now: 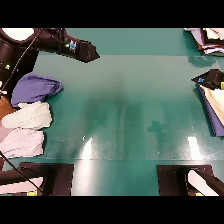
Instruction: Fold the shirts.
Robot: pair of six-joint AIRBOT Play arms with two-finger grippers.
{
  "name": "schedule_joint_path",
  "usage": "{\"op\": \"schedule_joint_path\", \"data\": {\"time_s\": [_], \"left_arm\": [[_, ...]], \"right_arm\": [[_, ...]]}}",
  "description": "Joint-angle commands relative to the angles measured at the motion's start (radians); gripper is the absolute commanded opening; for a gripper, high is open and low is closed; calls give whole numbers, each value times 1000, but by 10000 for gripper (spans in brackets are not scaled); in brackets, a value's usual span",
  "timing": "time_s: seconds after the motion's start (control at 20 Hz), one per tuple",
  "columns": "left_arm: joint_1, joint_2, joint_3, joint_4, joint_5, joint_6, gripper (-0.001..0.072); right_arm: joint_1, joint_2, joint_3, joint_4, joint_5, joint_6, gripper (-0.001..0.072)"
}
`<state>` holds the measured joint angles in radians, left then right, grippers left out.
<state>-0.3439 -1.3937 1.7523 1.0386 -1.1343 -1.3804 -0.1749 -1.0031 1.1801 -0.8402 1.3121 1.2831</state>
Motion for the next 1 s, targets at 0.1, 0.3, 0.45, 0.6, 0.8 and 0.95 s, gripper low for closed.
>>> {"op": "schedule_joint_path", "data": {"time_s": [0.1,0.3,0.45,0.6,0.8,0.95], "left_arm": [[0,1,0,0,0,0,25],[0,1,0,0,0,0,25],[0,1,0,0,0,0,25],[0,0,0,-1,57,-1,25],[43,5,3,233,63,-20,25],[199,5,-14,428,-105,-95,25]], "right_arm": [[5,1,0,0,-3,0,14],[5,1,0,0,-4,0,14],[5,1,0,0,-3,0,14],[5,1,0,0,-2,0,14],[5,0,0,2,-3,0,14],[5,1,0,1,2,0,14]]}}
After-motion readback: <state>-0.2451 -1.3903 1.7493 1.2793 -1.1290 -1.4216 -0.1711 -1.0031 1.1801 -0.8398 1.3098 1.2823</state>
